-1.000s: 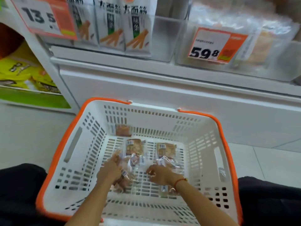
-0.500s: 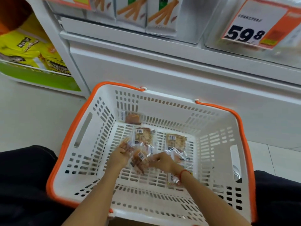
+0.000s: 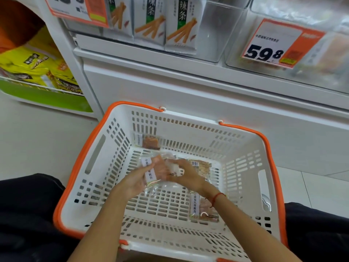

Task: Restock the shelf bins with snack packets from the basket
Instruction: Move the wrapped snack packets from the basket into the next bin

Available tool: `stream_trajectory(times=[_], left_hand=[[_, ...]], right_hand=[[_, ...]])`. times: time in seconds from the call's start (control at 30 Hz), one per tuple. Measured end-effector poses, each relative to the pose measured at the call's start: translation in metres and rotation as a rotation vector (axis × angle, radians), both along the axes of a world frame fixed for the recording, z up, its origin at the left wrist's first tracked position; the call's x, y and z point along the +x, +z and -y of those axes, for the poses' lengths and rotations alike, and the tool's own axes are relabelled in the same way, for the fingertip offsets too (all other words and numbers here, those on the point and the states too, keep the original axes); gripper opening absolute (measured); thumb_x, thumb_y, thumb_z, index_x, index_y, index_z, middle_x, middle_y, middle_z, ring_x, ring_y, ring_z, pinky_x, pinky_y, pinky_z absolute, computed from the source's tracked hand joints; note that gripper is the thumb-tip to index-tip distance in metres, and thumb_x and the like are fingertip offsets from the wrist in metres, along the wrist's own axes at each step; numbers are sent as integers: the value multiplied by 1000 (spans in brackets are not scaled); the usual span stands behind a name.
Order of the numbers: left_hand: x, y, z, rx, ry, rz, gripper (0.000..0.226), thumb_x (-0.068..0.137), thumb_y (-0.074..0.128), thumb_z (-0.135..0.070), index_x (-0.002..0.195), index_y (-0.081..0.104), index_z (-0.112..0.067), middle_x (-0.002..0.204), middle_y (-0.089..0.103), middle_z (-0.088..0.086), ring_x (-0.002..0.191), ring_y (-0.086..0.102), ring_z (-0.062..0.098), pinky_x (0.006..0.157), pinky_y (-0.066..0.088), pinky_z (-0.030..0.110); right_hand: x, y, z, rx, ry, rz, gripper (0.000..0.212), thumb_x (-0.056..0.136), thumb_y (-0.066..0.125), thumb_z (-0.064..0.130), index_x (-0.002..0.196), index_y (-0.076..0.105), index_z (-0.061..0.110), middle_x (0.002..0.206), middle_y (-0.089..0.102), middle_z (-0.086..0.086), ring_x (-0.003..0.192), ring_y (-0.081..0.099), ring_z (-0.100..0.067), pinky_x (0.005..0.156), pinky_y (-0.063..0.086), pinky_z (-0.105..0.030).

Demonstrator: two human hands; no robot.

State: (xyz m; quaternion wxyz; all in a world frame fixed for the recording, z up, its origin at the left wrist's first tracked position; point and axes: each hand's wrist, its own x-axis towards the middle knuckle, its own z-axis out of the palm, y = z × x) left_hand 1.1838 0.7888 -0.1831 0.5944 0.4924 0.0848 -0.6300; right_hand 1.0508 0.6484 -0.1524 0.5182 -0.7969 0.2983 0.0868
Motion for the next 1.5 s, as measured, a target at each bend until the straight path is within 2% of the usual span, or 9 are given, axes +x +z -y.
stream_trajectory(times=[0.17,0.37,0.5,0.67,0.87,1.07,1.23,1.33,1.5], left_hand=[[-6,1,10,-98,-67,47,41,90,60,-25,129,57,-13,125,62,13,118,58,28,103,42,51],[-13,0,24,375,3,791,24,98,47,-34,115,60,-23,116,59,-5,93,59,20,66,50,30],[-2,-29,24,499,-568,1357,41,92,56,-14,130,53,-28,139,49,-3,112,57,20,87,51,36],[-21,-50,40,535,-1199,1492,85,85,63,-45,150,10,-32,157,8,-4,143,15,33,111,29,44],[-34,-56,33,547,-881,1792,51,84,68,-25,129,46,-36,122,62,-10,112,56,16,98,38,31],[-17,-36,22,495,-371,1543,23,90,62,-29,112,61,-25,96,71,0,92,64,22,81,47,33],[1,3,17,369,180,573,33,89,65,-26,120,59,-15,94,67,10,72,59,14,52,51,21],[5,5,3,259,189,343,46,91,57,-41,109,59,1,84,70,11,57,63,10,49,47,18],[-7,7,6,139,148,145,42,96,44,-44,121,59,-13,115,64,20,91,69,30,65,59,41]], right_hand=[[2,-10,14,384,-375,-86,49,82,70,38,117,54,8,115,60,-2,107,58,-23,95,50,-38],[-13,-13,46,305,-630,24,11,83,67,1,93,66,4,93,67,-11,72,64,-18,64,56,-19],[-31,-20,66,214,-760,-35,17,84,63,-4,79,64,13,79,61,-4,65,56,-11,51,47,-14],[-43,-28,63,271,-793,-29,16,85,58,-8,89,66,5,80,61,-2,69,57,-9,52,48,-9],[-53,-34,55,427,-774,-16,15,87,61,1,87,66,15,87,65,-4,81,62,-16,60,50,-19],[-62,-36,54,641,-772,47,14,90,62,21,98,58,10,89,65,-6,83,62,-19,78,47,-32],[-63,-23,55,711,-760,100,10,91,61,22,97,60,15,92,64,-3,87,61,-17,80,44,-29],[-63,-16,54,746,-715,118,9,90,62,24,94,59,17,92,64,-3,91,61,-18,88,41,-33],[-50,0,48,690,-591,147,12,90,63,21,94,61,10,87,68,-5,80,65,-16,72,51,-24]])
